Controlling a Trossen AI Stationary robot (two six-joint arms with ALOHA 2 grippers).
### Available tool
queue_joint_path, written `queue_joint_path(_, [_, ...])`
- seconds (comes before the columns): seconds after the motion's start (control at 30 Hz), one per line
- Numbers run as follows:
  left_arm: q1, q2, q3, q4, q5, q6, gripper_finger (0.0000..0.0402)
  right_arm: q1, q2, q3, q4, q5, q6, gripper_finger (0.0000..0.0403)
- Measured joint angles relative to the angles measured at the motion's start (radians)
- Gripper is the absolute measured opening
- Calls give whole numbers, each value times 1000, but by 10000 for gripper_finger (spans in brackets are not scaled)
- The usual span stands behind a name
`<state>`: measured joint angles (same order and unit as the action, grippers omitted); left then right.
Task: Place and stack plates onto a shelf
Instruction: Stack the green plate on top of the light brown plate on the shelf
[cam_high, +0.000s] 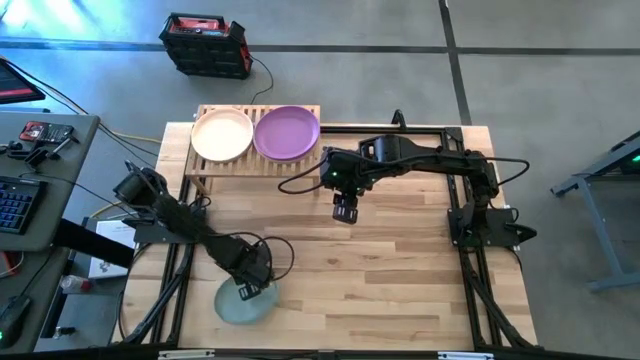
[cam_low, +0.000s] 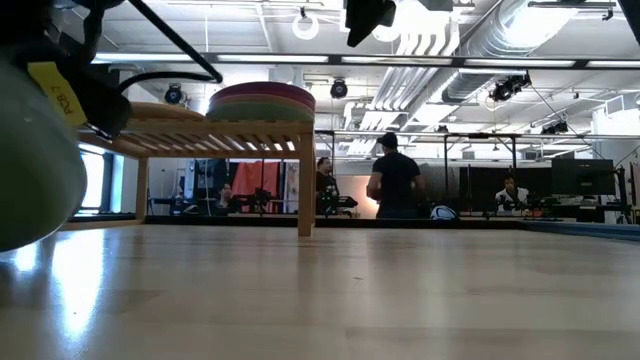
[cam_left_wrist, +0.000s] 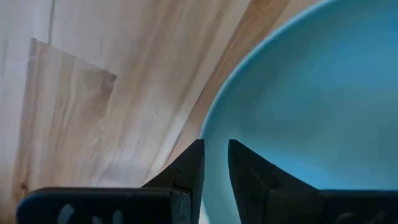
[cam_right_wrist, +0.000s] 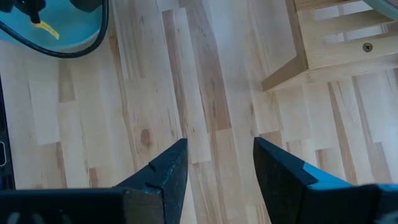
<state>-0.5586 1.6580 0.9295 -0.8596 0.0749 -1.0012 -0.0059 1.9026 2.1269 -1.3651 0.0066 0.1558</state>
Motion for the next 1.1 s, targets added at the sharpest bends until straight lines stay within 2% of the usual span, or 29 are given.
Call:
queue_joint_path(0.63, [0, 22, -1, 12, -15, 10, 62, 0, 0, 0, 1, 0, 0, 158])
queue_joint_path(0.83, [3, 33, 0, -5, -46, 14, 42, 0, 0, 0, 19, 1, 0, 158])
queue_joint_path(1.1, [21, -11, 20, -12, -6, 1, 37, -1, 0, 0, 37, 1, 0, 158])
